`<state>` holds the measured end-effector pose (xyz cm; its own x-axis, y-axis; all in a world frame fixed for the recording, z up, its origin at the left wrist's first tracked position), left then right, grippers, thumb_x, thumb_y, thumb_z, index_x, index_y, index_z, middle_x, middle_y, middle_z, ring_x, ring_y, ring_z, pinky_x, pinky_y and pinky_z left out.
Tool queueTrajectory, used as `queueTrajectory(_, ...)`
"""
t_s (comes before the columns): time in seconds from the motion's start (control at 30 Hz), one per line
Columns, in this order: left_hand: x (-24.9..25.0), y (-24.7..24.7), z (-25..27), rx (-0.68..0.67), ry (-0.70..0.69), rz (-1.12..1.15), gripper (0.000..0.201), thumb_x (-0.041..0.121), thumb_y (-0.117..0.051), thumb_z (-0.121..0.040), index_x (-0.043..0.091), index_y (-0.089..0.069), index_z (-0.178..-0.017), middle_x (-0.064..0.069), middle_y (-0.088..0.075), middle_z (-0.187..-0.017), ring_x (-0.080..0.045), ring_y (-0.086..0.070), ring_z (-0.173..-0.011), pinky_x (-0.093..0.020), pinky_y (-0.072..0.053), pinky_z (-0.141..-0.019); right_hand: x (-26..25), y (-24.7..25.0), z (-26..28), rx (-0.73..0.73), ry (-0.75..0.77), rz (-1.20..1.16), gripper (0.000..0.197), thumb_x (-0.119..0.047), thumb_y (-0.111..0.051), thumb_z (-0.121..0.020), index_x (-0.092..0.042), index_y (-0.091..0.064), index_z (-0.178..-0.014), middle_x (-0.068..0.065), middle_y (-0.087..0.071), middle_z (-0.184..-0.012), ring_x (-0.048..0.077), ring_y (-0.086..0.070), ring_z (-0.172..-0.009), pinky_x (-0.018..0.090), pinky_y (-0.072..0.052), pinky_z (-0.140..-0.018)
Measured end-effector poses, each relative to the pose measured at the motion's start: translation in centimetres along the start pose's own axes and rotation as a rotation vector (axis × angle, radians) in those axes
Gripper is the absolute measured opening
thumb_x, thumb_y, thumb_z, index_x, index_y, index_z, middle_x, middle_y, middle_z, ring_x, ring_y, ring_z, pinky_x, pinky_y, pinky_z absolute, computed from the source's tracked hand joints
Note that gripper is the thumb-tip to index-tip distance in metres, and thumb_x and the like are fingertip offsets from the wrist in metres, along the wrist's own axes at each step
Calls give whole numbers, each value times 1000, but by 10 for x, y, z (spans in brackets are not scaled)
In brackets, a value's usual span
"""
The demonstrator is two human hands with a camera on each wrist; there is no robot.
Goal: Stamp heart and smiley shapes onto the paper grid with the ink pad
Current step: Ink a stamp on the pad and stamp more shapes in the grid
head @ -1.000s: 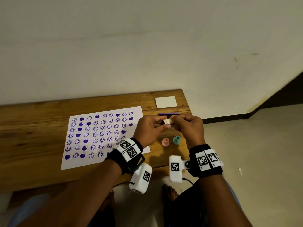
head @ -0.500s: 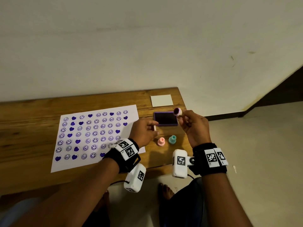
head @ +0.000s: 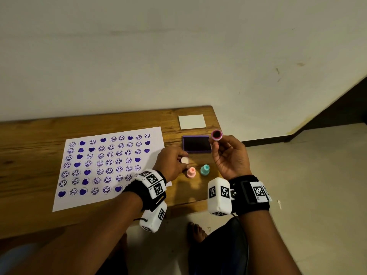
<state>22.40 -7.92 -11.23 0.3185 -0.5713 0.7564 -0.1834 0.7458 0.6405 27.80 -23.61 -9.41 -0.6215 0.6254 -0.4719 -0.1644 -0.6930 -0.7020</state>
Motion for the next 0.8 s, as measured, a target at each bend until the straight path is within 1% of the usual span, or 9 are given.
queueTrajectory(0.1,4,-1,-2,-17,-39,-38,39,17,-80,-73,13,-70,-111,-1,-65,-106,-15,-63,-93,-29,-54,-85,0,3,-3,8,7,2,32,-5,-71,-68,-1,-65,-100,16,-72,-89,20,-73,-76,20,-59,-59)
queueTrajectory(0.2,3,-2,-4,-47,-52,-27,42,17,-82,-72,14,-69,-112,-1,-65,-107,-13,-64,-91,-31,-56,-84,0,0,-1,1,7,35,8,-4,-69,-69,-4,-72,-76,13,-73,-87,19,-72,-75,21,-59,-64)
queueTrajectory(0.23,4,-3,-4,-57,-60,-21,44,17,-82,-71,14,-68,-113,-1,-65,-108,-12,-64,-91,-31,-57,-83,0,-1,0,-8,4,42,7,-3,-67,-69,-5,-74,-72,13,-74,-87,19,-73,-74,21,-58,-64)
queueTrajectory(0.27,4,-3,-5,-66,-67,-16,46,17,-82,-71,13,-67,-115,-1,-65,-109,-12,-64,-91,-31,-57,-83,0,-2,1,-20,1,43,10,-3,-67,-69,-4,-74,-76,13,-75,-87,19,-73,-72,20,-58,-63)
queueTrajectory(0.37,5,-3,-4,-82,-84,-20,48,15,-81,-71,11,-66,-117,-3,-64,-113,-14,-64,-92,-31,-56,-84,1,-3,1,-31,-6,25,34,-2,-65,-69,-1,-68,-102,17,-72,-96,19,-72,-70,19,-58,-62)
queueTrajectory(0.4,5,-1,-4,-82,-83,-16,49,14,-81,-71,11,-66,-118,-3,-64,-114,-13,-64,-92,-30,-56,-84,1,-3,1,-30,-7,15,36,-1,-65,-69,-1,-67,-105,17,-71,-99,20,-72,-70,19,-59,-61)
queueTrajectory(0.57,3,20,-7,1,-44,51,44,20,-79,-75,15,-67,-116,0,-67,-106,-11,-64,-89,-22,-53,-76,2,-3,2,-38,-5,-25,31,1,-62,-70,-1,-65,-101,19,-68,-105,23,-73,-73,20,-59,-63)
queueTrajectory(0.67,4,34,-12,69,-27,88,36,20,-74,-79,15,-69,-114,-3,-68,-105,-13,-64,-88,-25,-54,-78,2,-2,1,-42,-8,-52,31,0,-62,-71,-1,-64,-102,19,-69,-105,25,-74,-76,21,-61,-62)
queueTrajectory(0.8,6,37,-22,60,-18,59,44,20,-73,-81,14,-63,-123,-3,-62,-122,-12,-62,-99,-18,-44,-77,0,-2,-1,-30,17,-67,18,-3,-68,-76,-2,-65,-93,17,-71,-100,25,-75,-78,23,-62,-62)
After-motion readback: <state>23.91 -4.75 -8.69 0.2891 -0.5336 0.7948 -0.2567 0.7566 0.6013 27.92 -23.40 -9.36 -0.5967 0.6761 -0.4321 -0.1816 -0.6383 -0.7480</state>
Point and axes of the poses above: each hand's wrist, its own z-axis away from the middle knuckle, its own y-axis out of the back of the hand, x = y × z, the point moved 9 cm from there along -z, towards the middle knuckle
